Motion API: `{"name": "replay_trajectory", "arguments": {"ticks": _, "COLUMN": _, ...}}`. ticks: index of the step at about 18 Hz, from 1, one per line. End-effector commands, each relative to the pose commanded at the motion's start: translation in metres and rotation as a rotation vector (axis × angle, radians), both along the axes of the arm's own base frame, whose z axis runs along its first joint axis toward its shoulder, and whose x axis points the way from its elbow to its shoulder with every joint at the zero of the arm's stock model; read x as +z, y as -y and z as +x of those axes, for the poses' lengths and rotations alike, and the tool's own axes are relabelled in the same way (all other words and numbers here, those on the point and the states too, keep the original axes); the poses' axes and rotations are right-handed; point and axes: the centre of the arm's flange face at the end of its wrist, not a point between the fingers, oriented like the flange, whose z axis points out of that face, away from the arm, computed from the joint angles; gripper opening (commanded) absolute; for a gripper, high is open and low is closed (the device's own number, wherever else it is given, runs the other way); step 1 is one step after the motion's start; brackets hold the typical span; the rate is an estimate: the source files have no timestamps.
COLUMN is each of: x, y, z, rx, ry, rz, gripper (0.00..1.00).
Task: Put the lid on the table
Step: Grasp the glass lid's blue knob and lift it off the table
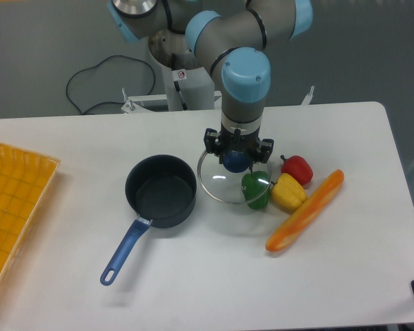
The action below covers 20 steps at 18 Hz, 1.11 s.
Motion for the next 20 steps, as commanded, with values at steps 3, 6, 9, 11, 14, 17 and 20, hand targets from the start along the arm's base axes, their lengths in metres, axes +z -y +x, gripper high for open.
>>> {"name": "replay_trajectory", "arguments": {"ticks": 3, "x": 0.007, "y": -0.008, "z": -0.01, "rx": 0.0, "ry": -0.006, "rz": 0.015, "gripper": 0.48}}
{"name": "replay_trajectory", "arguments": {"ticks": 6, "x": 0.008, "y": -0.021, "z": -0.022, "rx": -0.003, "ry": -0.012, "rz": 0.023, "gripper": 0.48}}
{"name": "replay_trajectory", "arguments": {"ticks": 9, "x": 0.002, "y": -0.027, "z": -0.027, "rx": -0.005, "ry": -0.007, "rz": 0.016, "gripper": 0.48}}
{"name": "replay_trajectory", "arguments": {"ticks": 11, "x": -0.007, "y": -0.03, "z": -0.03, "rx": -0.006, "ry": 0.0, "rz": 0.008, "gripper": 0.48}}
{"name": "replay_trajectory", "arguments": {"ticks": 14, "x": -0.012, "y": -0.045, "z": -0.036, "rx": -0.018, "ry": 0.001, "rz": 0.001, "gripper": 0.48}}
{"name": "replay_trajectory", "arguments": {"ticks": 17, "x": -0.022, "y": -0.055, "z": -0.04, "rx": -0.025, "ry": 0.007, "rz": -0.009, "gripper": 0.48}}
{"name": "replay_trajectory", "arguments": {"ticks": 20, "x": -0.028, "y": -0.067, "z": -0.043, "rx": -0.026, "ry": 0.008, "rz": -0.011, "gripper": 0.48}}
